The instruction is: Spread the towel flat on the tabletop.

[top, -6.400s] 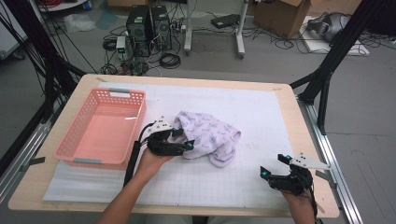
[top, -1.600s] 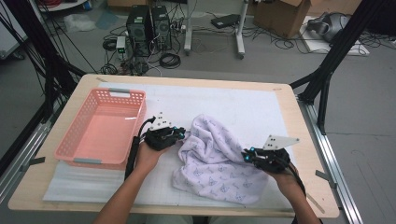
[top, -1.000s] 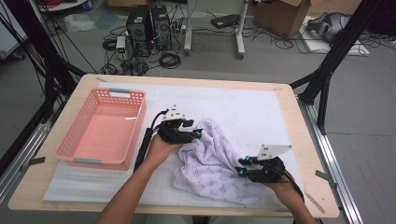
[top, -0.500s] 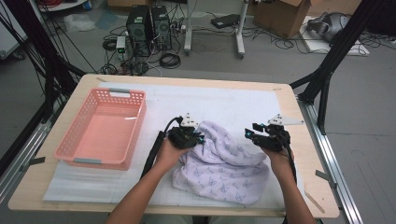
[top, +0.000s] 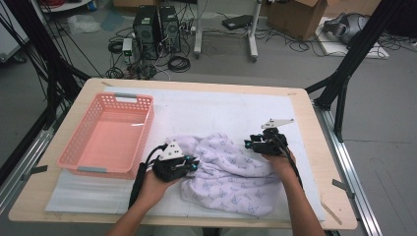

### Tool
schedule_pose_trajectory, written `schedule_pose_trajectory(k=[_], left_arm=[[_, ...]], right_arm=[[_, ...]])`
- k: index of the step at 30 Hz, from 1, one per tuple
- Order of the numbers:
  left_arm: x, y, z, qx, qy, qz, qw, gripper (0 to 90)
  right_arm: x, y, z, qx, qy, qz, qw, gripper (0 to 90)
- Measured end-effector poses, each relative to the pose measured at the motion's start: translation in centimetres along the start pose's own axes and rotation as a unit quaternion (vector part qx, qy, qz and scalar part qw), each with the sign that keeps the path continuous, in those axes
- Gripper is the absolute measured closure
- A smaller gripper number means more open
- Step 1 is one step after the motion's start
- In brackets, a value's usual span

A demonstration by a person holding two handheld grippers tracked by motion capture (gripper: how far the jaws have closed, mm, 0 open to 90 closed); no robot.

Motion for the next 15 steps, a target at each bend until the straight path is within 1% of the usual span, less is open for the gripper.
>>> schedule_pose_trajectory(k=[1,2,3,4,5,6,7,8,9,10,11,12,13,14,15], left_arm=[[-0.2,-0.2,-0.3,-0.002,-0.001,0.0,1.0,82.9],[-0.3,-0.4,-0.5,-0.002,-0.002,-0.002,1.0,82.9],[-0.3,-0.4,-0.6,-0.001,-0.003,0.001,1.0,82.9],[-0.4,-0.5,-0.8,-0.001,-0.002,0.001,1.0,82.9],[-0.3,-0.5,-0.9,-0.002,-0.003,0.002,1.0,82.9],[-0.3,-0.5,-1.0,-0.004,-0.004,0.001,1.0,82.9],[-0.3,-0.6,-1.1,-0.004,-0.003,0.002,1.0,82.9],[-0.3,-0.6,-1.2,-0.006,-0.004,0.0,1.0,82.9],[-0.3,-0.7,-1.3,-0.008,-0.004,-0.001,1.0,82.9],[-0.3,-0.7,-1.3,-0.008,-0.004,-0.002,1.0,82.9],[-0.3,-0.7,-1.3,-0.01,-0.004,-0.001,0.9999,82.8],[-0.2,-0.6,-1.4,-0.012,-0.003,0.0,0.9999,82.9],[-0.2,-0.6,-1.4,-0.013,-0.002,-0.001,0.9999,82.9],[-0.2,-0.5,-1.3,-0.014,0.0,0.001,0.9999,82.8],[-0.1,-0.3,-1.3,-0.018,0.0,0.001,0.9998,82.9]], right_arm=[[0.2,0.0,0.5,0.004,0.012,-0.001,0.9999,57.8],[0.6,0.0,1.1,0.008,0.034,0.003,0.9994,55.7],[1.0,0.0,1.7,0.007,0.063,0.009,0.9979,53.9],[1.5,0.2,2.3,0.009,0.083,0.011,0.9965,51.8],[2.1,0.3,2.9,0.019,0.094,0.009,0.9954,49.2],[2.6,0.4,3.6,0.03,0.108,0.005,0.9937,49.1],[3.2,0.5,4.2,0.043,0.109,-0.007,0.9931,48.9],[3.7,0.6,4.5,0.051,0.095,-0.029,0.9937,50.3],[4.1,0.9,4.6,0.055,0.096,-0.038,0.9932,56.1],[4.4,1.0,4.7,0.062,0.099,-0.049,0.992,64.8],[4.7,1.1,4.7,0.066,0.094,-0.073,0.9907,82.2],[4.9,1.4,4.6,0.066,0.097,-0.089,0.9891,82.8],[4.9,1.7,4.4,0.063,0.078,-0.103,0.9896,83.7],[4.6,2.1,4.0,0.05,0.061,-0.102,0.9916,83.9],[4.0,2.7,3.5,0.031,0.042,-0.093,0.9943,84.1]])
Point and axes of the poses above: each handheld gripper's, and its own axes: z roughly forward along the jaws, y roughly out of its top, x roughly to its left, the point moved 2 cm from there along z, roughly forward along the jaws, and after that the axes turned 4 degrees about -x, right-handed, at the moved point
